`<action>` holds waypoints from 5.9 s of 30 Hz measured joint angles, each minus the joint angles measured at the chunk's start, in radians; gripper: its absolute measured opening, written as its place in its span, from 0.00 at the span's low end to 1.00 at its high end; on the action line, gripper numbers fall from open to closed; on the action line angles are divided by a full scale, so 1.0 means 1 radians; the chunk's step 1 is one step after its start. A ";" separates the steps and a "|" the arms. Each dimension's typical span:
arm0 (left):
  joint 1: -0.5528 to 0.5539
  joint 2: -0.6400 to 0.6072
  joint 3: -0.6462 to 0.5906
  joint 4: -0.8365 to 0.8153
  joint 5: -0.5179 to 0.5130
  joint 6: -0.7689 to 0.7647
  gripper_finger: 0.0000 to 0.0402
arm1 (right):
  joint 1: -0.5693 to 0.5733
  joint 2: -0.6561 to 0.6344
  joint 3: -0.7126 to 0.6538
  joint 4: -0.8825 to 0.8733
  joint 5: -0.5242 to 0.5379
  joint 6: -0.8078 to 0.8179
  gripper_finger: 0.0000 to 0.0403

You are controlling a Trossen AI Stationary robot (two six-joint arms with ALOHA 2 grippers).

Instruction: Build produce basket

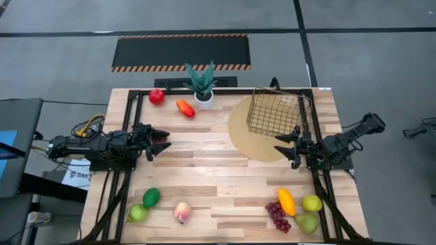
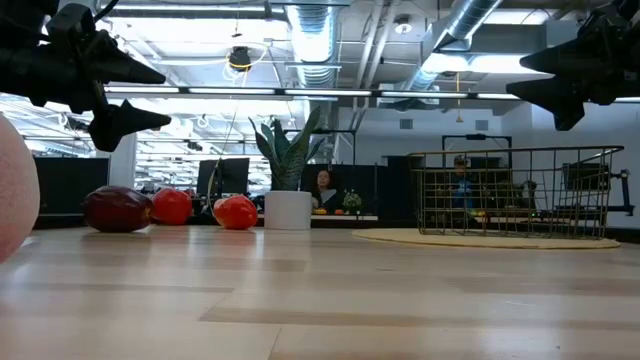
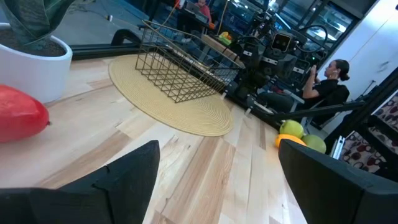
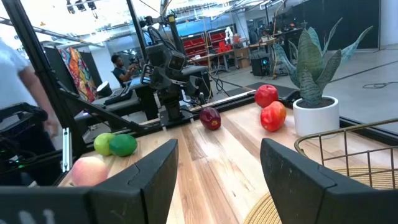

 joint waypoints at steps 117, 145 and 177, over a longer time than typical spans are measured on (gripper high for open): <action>0.000 0.000 -0.002 0.029 -0.216 -0.468 0.79 | -0.011 0.000 0.000 0.004 0.006 0.315 0.62; 0.000 0.000 0.027 0.099 -0.280 -0.576 0.79 | -0.260 0.001 0.110 0.149 0.003 0.268 0.65; 0.000 0.474 0.868 -0.448 -0.156 -0.151 0.92 | -0.417 0.612 0.903 -0.434 0.007 -0.010 0.80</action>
